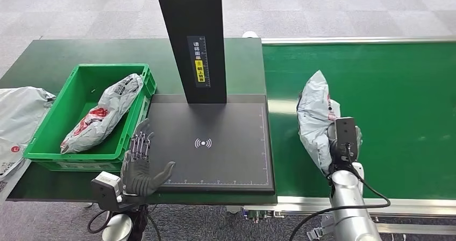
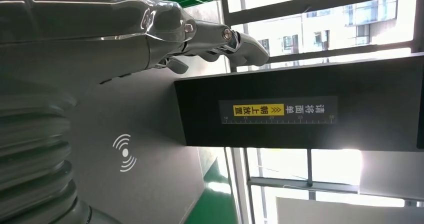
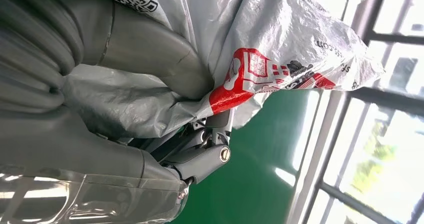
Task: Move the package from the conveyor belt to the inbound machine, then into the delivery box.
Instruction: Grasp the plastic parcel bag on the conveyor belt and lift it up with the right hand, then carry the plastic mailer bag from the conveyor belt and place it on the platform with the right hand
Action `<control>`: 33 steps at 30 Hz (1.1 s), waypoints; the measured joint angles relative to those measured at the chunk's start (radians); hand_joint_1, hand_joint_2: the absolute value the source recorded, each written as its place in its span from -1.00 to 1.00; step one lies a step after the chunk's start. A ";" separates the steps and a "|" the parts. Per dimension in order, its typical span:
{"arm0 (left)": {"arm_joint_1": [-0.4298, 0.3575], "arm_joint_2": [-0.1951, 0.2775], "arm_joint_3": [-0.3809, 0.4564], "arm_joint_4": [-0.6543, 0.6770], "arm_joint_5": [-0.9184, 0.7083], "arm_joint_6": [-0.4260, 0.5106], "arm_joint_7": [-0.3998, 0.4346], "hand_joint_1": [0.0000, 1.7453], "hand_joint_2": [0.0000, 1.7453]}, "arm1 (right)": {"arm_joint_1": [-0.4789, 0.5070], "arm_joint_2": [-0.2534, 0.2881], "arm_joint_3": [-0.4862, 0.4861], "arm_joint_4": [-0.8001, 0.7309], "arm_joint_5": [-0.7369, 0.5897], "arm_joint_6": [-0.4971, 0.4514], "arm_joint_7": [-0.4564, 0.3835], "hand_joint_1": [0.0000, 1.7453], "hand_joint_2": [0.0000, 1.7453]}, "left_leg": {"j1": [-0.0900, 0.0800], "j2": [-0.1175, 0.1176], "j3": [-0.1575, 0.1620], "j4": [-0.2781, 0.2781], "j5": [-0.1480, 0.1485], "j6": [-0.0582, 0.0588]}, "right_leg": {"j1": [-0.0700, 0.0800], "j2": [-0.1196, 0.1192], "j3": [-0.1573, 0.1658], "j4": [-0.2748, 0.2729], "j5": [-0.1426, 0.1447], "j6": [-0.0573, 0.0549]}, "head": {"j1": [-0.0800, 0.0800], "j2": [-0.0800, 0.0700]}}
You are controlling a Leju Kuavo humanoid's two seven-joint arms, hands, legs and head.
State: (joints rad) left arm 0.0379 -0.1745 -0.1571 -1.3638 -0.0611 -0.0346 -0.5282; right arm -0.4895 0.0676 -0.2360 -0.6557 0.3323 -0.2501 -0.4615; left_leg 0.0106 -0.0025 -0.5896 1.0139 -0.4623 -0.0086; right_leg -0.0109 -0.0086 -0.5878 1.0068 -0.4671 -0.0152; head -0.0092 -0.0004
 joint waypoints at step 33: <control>-0.065 0.015 -0.032 0.035 0.037 -0.018 -0.039 -1.00 1.00 | -0.002 0.016 0.852 -0.223 0.672 -0.130 -0.035 1.00 1.00 | 0.000 0.003 0.000 0.000 0.000 0.000 | 0.001 0.002 -0.001 0.001 0.000 0.000 | 0.000 0.000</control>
State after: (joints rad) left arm -0.0272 -0.1596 -0.1890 -1.3292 -0.0239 -0.0523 -0.5674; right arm -0.4912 0.0833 0.6156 -0.8791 1.0043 -0.3798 -0.4966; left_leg 0.0111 0.0000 -0.5899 1.0134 -0.4620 -0.0091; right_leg -0.0102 -0.0064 -0.5891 1.0074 -0.4669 -0.0156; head -0.0093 -0.0004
